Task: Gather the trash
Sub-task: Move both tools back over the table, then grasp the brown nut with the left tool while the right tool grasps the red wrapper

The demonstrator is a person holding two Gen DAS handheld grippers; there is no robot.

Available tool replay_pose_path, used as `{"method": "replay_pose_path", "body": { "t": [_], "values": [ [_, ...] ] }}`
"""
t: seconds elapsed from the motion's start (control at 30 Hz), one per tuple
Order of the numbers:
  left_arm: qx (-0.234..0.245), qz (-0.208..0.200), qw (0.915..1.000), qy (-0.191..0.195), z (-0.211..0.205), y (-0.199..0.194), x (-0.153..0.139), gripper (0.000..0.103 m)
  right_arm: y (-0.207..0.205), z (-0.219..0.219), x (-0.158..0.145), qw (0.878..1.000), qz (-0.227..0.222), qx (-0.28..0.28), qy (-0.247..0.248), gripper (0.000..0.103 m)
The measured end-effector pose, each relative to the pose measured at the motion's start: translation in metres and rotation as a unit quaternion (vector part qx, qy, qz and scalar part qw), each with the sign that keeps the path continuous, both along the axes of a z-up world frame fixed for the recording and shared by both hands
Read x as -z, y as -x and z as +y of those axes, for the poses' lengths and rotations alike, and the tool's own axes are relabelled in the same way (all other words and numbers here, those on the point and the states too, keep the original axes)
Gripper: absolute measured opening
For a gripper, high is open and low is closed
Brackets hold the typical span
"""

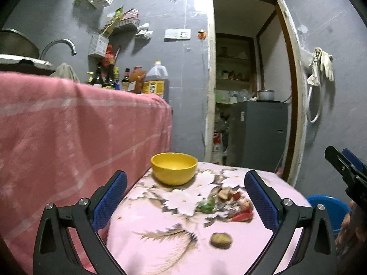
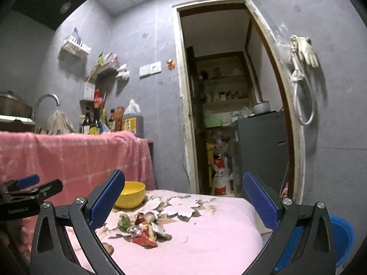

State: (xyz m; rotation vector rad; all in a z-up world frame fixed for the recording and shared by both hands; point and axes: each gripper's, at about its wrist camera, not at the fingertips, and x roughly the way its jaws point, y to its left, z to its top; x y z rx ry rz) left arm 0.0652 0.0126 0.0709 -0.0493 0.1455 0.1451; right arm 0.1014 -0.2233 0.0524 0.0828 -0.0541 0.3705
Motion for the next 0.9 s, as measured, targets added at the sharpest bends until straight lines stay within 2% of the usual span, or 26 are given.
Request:
{"method": "replay_pose_path", "body": {
  "t": [0.2,0.3,0.47,0.6,0.7,0.77,0.83,0.9],
  "values": [
    [-0.012,-0.001,0.9995,0.029,0.015,0.006,0.009,0.1,-0.01,0.027,0.01,0.998,0.022,-0.018,0.05,0.103],
    [-0.015,0.0,0.9995,0.029,0.015,0.009,0.011,0.1,-0.02,0.035,0.013,0.996,0.048,-0.03,0.067,0.103],
    [-0.008,0.036,0.9989,0.028,0.012,0.0,0.017,0.1,-0.043,0.033,0.02,0.991,0.109,-0.051,0.056,0.103],
    [0.001,0.096,0.9947,0.036,0.012,-0.017,0.027,0.1,-0.053,0.031,0.025,0.987,0.139,-0.065,0.049,0.103],
    [0.009,0.143,0.9886,0.047,0.013,-0.031,0.034,0.1,-0.06,0.036,0.028,0.983,0.157,-0.08,0.057,0.093],
    [0.015,0.163,0.985,0.055,0.014,-0.037,0.037,0.099,-0.066,0.042,0.03,0.978,0.174,-0.089,0.069,0.086],
    [0.022,0.176,0.9821,0.062,0.014,-0.04,0.04,0.099,-0.072,0.049,0.035,0.973,0.195,-0.098,0.081,0.083],
    [0.045,0.19,0.9784,0.068,0.013,-0.043,0.042,0.095,-0.078,0.053,0.04,0.968,0.21,-0.108,0.088,0.077]
  ]
}}
